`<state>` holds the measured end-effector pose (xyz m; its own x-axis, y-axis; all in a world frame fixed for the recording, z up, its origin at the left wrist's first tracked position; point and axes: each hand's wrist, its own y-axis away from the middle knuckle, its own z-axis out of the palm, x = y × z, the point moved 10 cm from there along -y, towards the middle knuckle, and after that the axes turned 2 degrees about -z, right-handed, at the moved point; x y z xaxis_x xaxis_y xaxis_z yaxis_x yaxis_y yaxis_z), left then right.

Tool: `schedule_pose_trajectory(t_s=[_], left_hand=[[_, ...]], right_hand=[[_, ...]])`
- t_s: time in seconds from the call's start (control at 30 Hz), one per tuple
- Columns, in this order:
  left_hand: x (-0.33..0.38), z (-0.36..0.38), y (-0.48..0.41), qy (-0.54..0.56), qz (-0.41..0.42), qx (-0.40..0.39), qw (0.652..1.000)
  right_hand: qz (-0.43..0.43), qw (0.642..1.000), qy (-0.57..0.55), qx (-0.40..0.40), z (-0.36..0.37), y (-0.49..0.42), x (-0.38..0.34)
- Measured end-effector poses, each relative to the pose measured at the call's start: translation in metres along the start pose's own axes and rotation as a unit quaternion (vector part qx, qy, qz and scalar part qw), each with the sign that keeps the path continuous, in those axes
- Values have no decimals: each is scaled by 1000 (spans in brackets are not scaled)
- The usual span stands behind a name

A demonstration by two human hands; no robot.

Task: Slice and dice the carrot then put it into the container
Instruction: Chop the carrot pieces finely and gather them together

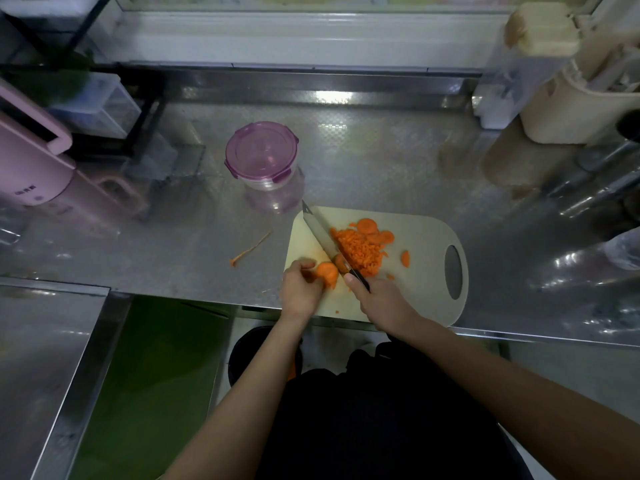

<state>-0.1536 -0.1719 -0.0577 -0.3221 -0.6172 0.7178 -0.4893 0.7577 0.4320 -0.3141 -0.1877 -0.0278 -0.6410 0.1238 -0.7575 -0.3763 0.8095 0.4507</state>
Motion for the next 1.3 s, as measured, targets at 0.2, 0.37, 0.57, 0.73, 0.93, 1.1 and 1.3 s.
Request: schedule_pose_trajectory(t_s=[0.2, 0.37, 0.57, 0.73, 0.93, 1.1, 1.3], left_hand=[[0, 5, 1, -57, 26, -11, 998], [7, 1, 6, -39, 54, 30, 997], [-1, 1, 3, -18, 23, 58, 998], [-9, 3, -2, 39, -19, 57, 997], [-13, 3, -3, 68, -47, 61, 995], [-13, 3, -1, 78, -60, 56, 994], [-13, 3, -2, 86, -70, 52, 992]], right_hand=[[-8, 1000, 24, -12, -1, -1, -3], [-15, 999, 42, 4, -8, -1, -7], [-21, 999, 31, 28, -19, 5, -9], [-7, 999, 38, 28, -20, 3, -9], [14, 1000, -13, 22, -14, 4, -9], [93, 990, -82, -67, 3, -3, 0], [138, 988, -55, -41, -3, -13, 6]])
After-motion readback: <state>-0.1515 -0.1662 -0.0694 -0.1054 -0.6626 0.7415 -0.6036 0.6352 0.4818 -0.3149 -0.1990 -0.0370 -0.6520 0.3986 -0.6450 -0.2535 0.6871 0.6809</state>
